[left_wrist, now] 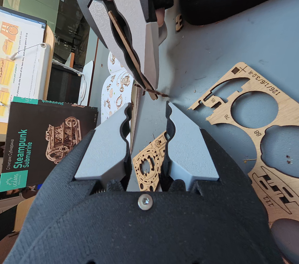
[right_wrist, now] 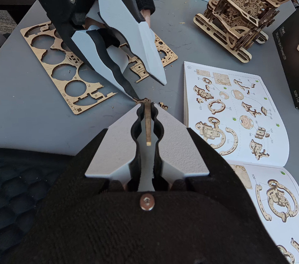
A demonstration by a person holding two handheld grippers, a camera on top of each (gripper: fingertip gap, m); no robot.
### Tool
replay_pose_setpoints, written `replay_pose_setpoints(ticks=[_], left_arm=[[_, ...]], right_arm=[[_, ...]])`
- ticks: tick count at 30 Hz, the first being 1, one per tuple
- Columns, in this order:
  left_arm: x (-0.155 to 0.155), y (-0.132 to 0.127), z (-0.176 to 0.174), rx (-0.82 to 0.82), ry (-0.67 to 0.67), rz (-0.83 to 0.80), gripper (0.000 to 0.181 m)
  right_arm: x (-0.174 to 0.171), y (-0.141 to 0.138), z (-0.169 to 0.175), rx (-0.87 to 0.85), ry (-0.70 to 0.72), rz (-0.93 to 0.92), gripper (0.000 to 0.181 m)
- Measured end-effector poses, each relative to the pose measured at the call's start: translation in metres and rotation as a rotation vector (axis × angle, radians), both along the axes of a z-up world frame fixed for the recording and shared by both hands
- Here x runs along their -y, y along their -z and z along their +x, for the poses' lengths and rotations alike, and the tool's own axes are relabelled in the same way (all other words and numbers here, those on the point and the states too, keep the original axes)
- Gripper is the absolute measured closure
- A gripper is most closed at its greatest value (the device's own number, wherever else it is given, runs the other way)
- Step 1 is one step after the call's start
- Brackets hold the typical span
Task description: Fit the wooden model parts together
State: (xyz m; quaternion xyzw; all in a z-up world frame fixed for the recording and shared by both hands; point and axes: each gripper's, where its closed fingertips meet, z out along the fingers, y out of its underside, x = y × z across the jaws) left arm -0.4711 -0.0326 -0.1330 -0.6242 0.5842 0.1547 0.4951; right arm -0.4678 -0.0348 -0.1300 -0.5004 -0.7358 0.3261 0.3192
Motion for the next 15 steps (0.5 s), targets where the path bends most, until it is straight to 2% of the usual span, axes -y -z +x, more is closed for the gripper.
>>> replay_pose_setpoints(ticks=[4,10,15], left_arm=[[0.0,-0.005,0.001,0.097,-0.018,-0.054,0.136],[0.011,-0.017,0.003,0.336,-0.032,-0.238,0.133],[0.015,-0.014,0.01,0.416,-0.078,-0.35,0.145]], right_arm=[[0.001,0.001,0.0,0.006,-0.002,0.0,0.176],[0.002,0.002,0.0,0.011,-0.003,-0.002,0.176],[0.001,0.001,0.0,0.01,-0.001,0.0,0.176]])
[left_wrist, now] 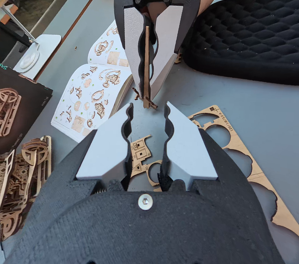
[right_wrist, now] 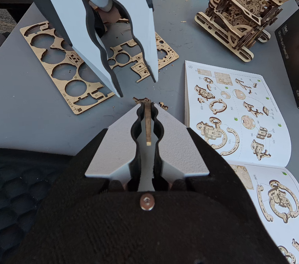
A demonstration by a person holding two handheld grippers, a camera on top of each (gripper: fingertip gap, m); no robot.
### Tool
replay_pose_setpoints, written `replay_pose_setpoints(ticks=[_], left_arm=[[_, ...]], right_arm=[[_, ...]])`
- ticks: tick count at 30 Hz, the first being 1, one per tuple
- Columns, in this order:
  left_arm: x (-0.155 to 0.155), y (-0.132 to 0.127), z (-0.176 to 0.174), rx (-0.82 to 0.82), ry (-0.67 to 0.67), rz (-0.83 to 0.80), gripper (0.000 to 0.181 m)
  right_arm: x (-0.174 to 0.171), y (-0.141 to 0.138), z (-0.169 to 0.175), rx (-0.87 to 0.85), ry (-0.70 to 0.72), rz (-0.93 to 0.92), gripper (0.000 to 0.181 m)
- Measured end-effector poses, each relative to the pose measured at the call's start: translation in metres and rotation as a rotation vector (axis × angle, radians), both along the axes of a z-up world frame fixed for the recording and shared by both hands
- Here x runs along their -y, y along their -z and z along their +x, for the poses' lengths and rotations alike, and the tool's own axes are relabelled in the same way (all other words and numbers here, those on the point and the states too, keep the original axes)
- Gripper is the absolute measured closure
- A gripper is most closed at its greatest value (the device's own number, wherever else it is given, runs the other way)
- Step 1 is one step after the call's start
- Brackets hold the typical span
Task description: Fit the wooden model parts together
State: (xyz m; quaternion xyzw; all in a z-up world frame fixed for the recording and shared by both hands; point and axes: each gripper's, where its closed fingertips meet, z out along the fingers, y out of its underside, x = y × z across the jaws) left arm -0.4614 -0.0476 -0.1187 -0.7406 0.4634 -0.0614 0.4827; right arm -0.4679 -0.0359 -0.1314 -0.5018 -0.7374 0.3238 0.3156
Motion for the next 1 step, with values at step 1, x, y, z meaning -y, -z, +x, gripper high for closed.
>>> replay_pose_setpoints(ticks=[1], left_arm=[[0.0006,0.0033,0.0014,-0.007,-0.005,-0.021,0.148]], right_arm=[[-0.0003,0.0002,0.0002,0.002,0.002,-0.001,0.176]])
